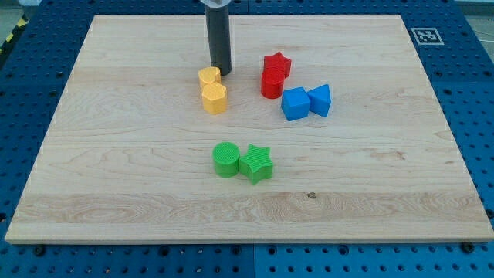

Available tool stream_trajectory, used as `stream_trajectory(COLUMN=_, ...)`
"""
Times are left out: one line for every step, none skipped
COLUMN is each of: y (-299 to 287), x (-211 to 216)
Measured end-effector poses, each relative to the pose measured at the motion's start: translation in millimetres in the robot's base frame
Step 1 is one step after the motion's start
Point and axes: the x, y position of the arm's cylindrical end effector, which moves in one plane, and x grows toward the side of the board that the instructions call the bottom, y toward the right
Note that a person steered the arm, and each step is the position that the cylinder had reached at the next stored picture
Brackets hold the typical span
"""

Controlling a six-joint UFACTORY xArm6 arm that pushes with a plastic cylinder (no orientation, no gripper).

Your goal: Slide the red circle on top of the triangle

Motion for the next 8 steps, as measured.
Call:
stream_trajectory(y=7, x=3)
stream_trajectory(y=9, x=6)
stream_trajectory(y=15, x=6)
stream_trajectory(y=22, x=20)
stream_trajectory(y=26, x=36)
stream_trajectory(y=50, x=41)
stream_trajectory(y=80, x=58)
stream_trajectory(y=88, x=62)
